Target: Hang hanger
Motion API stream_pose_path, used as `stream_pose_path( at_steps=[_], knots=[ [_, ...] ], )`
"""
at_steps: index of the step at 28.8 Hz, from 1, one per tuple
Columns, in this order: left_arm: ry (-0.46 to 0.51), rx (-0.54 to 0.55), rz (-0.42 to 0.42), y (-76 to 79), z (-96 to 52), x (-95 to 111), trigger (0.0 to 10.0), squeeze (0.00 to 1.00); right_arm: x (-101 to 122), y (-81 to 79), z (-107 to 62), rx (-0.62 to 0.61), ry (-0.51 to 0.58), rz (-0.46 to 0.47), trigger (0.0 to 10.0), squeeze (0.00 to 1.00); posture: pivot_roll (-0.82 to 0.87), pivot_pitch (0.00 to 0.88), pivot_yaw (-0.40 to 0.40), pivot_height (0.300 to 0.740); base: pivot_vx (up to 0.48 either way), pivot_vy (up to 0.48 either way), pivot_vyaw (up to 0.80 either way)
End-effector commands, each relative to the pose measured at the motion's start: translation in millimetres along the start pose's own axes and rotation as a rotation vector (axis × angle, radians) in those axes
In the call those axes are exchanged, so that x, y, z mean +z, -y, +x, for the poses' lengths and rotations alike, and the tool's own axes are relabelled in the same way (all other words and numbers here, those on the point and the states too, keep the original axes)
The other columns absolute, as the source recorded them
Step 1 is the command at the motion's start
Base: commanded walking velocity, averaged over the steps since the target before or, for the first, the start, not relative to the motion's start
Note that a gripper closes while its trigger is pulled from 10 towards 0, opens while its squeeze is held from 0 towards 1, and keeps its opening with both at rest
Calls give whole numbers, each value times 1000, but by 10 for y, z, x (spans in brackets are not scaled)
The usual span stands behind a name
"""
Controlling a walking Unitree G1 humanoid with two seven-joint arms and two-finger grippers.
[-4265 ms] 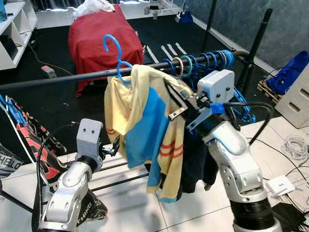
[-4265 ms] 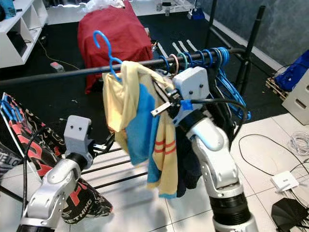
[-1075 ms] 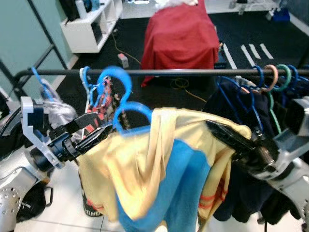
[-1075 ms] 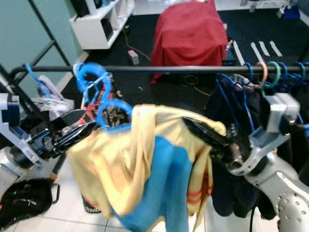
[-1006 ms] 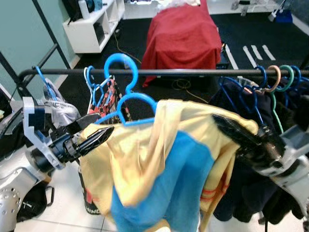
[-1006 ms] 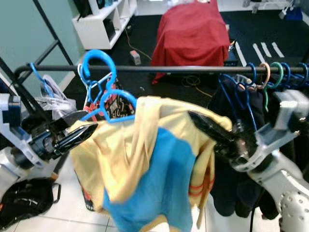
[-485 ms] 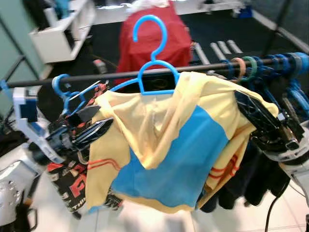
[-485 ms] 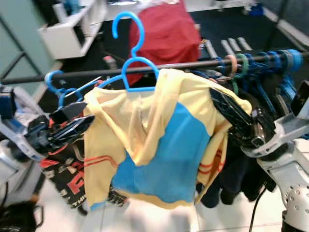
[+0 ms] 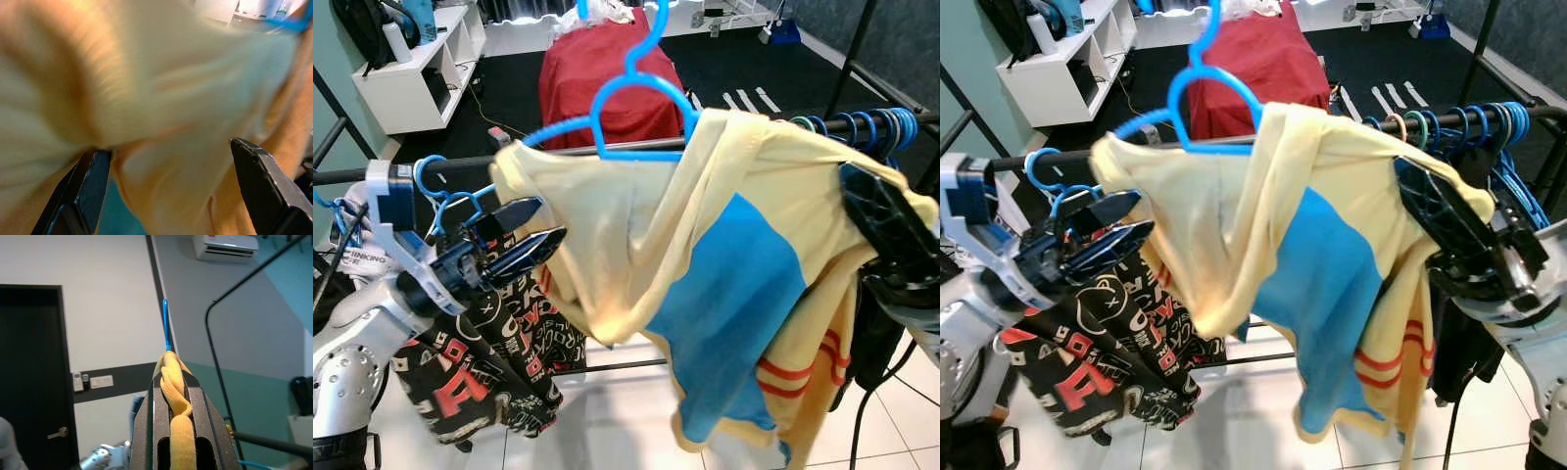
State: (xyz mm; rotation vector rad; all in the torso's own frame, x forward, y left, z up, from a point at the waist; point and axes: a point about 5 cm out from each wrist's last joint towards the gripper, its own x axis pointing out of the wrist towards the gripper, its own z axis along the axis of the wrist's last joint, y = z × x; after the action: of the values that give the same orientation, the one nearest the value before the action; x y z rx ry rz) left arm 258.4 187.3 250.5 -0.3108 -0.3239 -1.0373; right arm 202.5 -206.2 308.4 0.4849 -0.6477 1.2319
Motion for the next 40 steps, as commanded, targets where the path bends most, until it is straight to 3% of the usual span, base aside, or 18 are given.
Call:
stream_pose_path(
  at_steps=[1,6,28,32,34,40],
  knots=[
    [-5,23,9,-33,5,-18,10000,0,45,-96,76,74,17,-5,10000,0,-75,113,90,740,0,0,0],
    [9,104,42,-121,-29,32,10000,0,62,-68,55,27,10,-30,10000,0,-68,113,91,740,0,0,0],
    [2,156,64,-167,-142,57,10000,0,156,-18,-132,-38,1,-30,10000,0,-64,108,89,740,0,0,0],
    [18,162,32,-144,-64,-17,10000,0,128,-34,-129,-33,-2,-18,10000,0,-64,113,93,740,0,0,0],
    [54,159,-24,-74,68,-129,10000,0,90,-37,-112,-28,-4,-8,10000,0,-67,112,91,740,0,0,0],
    [70,142,-65,-16,153,-193,10000,0,66,-27,-100,-24,-10,-5,10000,0,-67,113,93,740,0,0,0]
  ],
)
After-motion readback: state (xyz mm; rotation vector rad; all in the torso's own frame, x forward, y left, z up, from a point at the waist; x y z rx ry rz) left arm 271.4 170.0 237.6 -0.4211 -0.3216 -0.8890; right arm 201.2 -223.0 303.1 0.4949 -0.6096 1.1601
